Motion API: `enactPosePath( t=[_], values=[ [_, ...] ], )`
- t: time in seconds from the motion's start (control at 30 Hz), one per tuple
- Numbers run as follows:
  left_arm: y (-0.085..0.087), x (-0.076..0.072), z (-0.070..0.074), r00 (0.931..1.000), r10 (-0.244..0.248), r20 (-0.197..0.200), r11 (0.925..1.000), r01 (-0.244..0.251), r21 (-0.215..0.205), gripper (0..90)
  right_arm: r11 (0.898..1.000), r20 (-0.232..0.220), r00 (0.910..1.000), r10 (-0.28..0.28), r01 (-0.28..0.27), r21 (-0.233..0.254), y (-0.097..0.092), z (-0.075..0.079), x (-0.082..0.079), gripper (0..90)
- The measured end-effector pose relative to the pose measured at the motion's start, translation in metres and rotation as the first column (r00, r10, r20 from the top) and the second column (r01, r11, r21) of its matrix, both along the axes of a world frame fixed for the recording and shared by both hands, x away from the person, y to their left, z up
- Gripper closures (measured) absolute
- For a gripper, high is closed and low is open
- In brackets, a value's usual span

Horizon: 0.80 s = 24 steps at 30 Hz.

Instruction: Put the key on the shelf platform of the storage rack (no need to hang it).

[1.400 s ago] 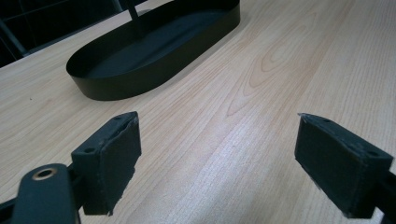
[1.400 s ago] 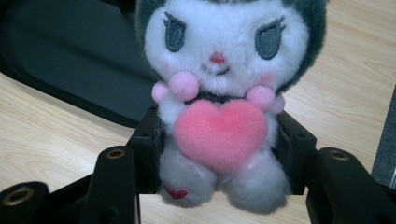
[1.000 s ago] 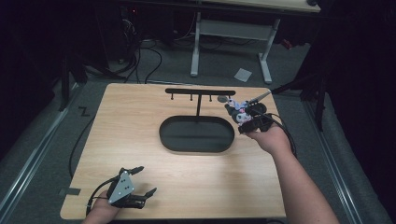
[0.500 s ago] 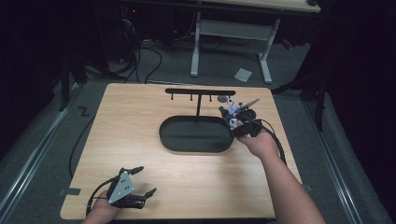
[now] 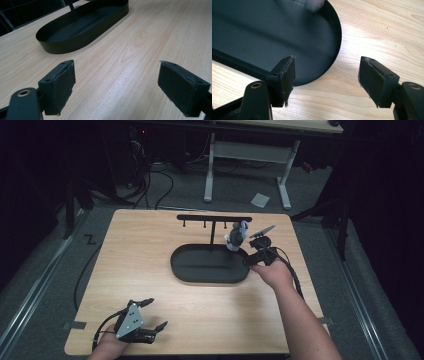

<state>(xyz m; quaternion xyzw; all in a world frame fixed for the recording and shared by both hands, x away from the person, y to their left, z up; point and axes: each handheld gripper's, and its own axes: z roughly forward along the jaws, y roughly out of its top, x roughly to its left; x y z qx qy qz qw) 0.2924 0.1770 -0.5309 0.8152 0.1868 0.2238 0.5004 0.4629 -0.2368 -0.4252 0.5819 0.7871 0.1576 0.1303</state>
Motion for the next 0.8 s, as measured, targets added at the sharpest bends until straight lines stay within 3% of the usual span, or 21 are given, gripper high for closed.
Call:
enactPosePath(
  t=[0.47, 0.8],
  values=[
    [0.000, 0.001, 0.000, 1.0000, -0.002, -0.004, 1.0000, 0.002, 0.007, 15.1, 0.999, -0.005, 0.9997, 0.024, -0.025, -0.031, -0.002, 0.006, -0.013, 32.8],
    [0.000, 0.001, 0.000, 1.0000, -0.001, -0.008, 1.0000, 0.001, 0.005, 15.1, 0.999, 0.026, 0.9992, 0.031, -0.030, -0.046, -0.009, 0.016, -0.025, 33.2]
  ],
)
